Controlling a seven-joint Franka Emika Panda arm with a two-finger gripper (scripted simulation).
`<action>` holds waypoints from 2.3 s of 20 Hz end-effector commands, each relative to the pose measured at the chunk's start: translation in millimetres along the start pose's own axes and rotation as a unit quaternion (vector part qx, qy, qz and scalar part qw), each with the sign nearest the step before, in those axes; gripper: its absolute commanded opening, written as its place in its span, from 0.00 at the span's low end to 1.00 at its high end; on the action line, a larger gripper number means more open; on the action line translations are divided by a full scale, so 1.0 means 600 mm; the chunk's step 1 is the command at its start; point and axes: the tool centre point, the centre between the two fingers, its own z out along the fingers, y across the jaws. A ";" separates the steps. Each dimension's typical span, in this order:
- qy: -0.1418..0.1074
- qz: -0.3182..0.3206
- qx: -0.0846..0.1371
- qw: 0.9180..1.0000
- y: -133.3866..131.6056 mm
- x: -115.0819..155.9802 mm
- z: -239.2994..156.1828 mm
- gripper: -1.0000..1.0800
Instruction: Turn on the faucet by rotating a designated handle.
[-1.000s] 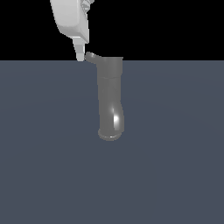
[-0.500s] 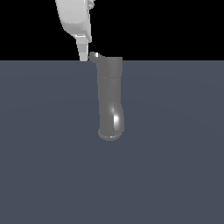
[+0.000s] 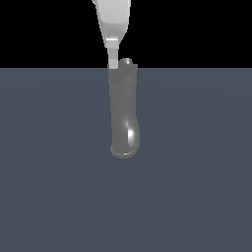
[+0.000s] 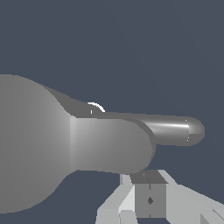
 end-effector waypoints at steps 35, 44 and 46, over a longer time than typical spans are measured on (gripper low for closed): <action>-0.002 0.011 -0.002 1.000 -0.103 0.137 0.000 0.00; -0.001 0.023 0.000 1.000 -0.138 0.172 0.000 0.00; 0.000 0.026 0.001 1.000 -0.146 0.179 -0.001 0.00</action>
